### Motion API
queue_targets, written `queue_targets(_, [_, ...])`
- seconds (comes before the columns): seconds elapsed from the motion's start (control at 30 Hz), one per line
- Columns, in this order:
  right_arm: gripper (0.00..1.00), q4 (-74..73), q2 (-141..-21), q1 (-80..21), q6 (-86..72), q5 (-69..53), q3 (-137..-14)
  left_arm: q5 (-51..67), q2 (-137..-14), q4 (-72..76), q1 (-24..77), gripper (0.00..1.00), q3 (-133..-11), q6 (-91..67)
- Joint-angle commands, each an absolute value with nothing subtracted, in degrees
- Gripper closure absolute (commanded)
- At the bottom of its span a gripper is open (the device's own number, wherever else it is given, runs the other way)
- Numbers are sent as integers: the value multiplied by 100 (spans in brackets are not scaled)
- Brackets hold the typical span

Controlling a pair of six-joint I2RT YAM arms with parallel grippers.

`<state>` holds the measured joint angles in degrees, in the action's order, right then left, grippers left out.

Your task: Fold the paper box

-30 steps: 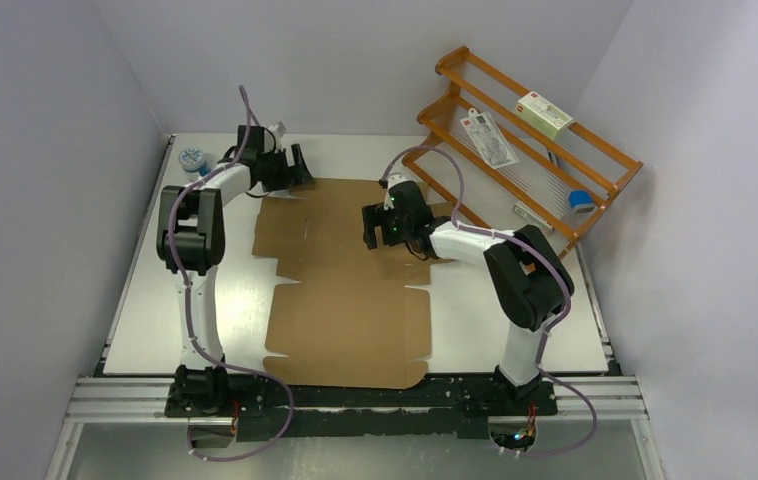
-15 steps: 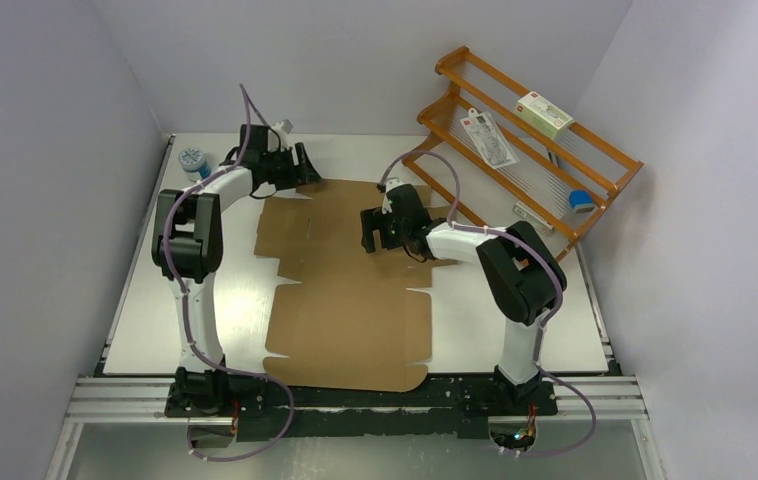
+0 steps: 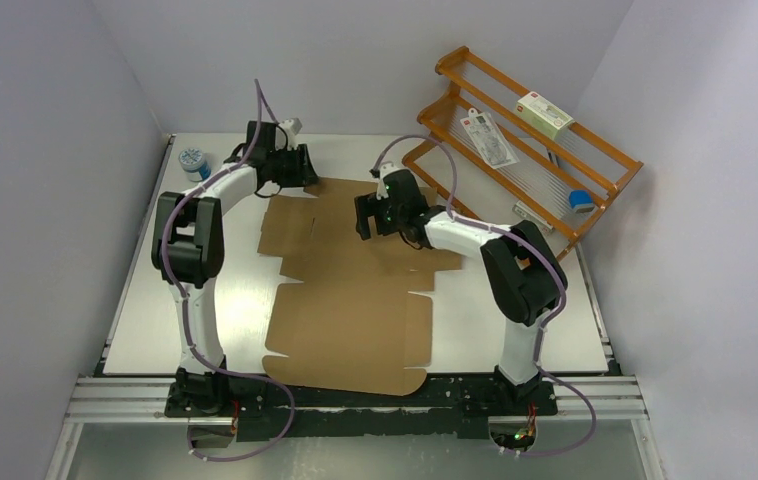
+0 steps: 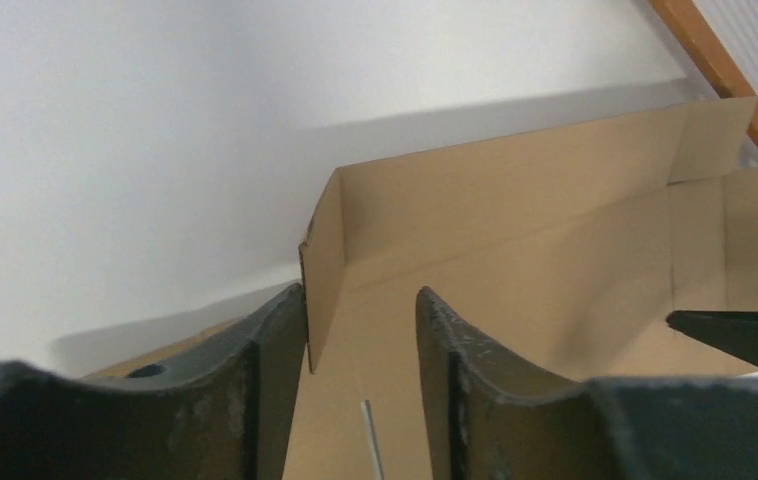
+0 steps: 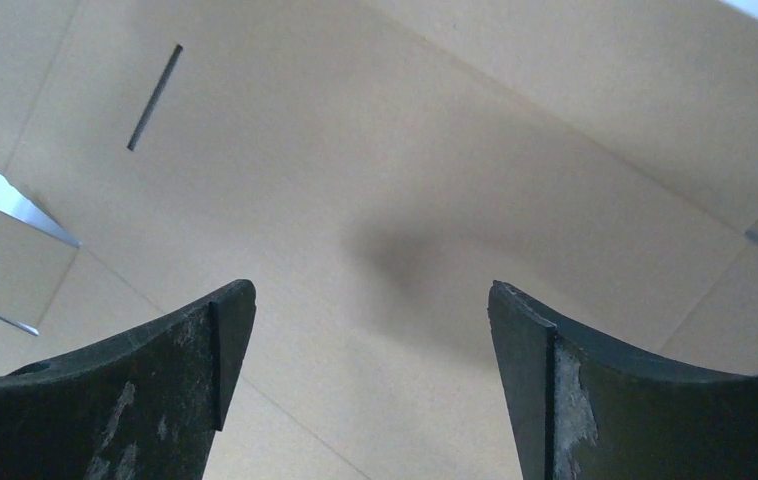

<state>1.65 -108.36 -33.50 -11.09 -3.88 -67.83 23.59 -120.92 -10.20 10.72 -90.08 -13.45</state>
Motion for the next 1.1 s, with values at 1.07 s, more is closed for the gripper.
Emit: queue_targets(1.07, [8, -2443, -11622, -2175, 1761, -2309, -9907, 2241, -10148, 657, 1570, 95, -6871, 427])
